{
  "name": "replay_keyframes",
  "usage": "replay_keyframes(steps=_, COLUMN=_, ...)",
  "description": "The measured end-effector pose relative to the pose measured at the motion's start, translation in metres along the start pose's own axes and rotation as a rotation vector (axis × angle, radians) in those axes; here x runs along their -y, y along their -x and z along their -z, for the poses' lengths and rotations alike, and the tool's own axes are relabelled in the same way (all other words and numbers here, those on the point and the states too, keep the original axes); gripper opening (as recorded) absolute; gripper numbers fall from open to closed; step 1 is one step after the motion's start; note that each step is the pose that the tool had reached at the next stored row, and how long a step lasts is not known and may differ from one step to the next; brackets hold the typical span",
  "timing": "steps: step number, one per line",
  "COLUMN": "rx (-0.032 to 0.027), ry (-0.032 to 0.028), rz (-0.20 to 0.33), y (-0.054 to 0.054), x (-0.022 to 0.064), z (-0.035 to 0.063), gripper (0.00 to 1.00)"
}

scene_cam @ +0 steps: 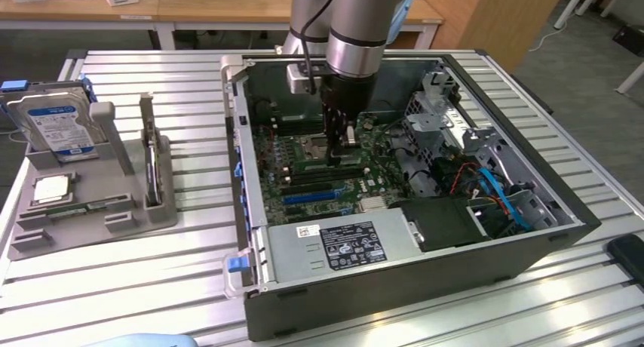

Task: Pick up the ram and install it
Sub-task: 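Insert the ram into the slot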

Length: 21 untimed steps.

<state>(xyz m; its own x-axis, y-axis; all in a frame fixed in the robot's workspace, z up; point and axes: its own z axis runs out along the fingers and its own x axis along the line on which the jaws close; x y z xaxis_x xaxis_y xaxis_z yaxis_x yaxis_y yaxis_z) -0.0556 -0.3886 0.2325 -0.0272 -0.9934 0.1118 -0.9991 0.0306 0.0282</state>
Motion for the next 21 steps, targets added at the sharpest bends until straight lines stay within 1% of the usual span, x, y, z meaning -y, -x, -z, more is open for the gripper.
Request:
replay_keyframes(steps=2, rx=-0.0021, ry=0.0, rz=-0.001, y=0.0001, x=0.0001, z=-0.0007, gripper=0.13)
replay_keyframes(steps=3, rx=-0.0047, ry=0.0, rz=-0.001, y=0.0001, x=0.0, z=-0.0007, gripper=0.13)
replay_keyframes(steps=6, rx=-0.0043, ry=-0.0005, rz=-0.001, y=0.0, x=-0.0005, z=-0.0006, gripper=0.13)
replay_keyframes(steps=12, rx=-0.0043, ry=-0.006, rz=-0.002, y=0.0, x=-0.0019, z=-0.0005, gripper=0.13)
replay_keyframes(steps=16, rx=-0.0042, ry=-0.0063, rz=-0.002, y=0.0, x=-0.0019, z=-0.0005, gripper=0.13)
replay_keyframes(steps=19, rx=-0.0064, ry=-0.0063, rz=-0.002, y=0.0, x=-0.0019, z=-0.0005, gripper=0.13)
replay_keyframes(steps=21, rx=-0.0096, ry=-0.0064, rz=-0.002, y=0.0, x=-0.002, z=-0.0006, gripper=0.13)
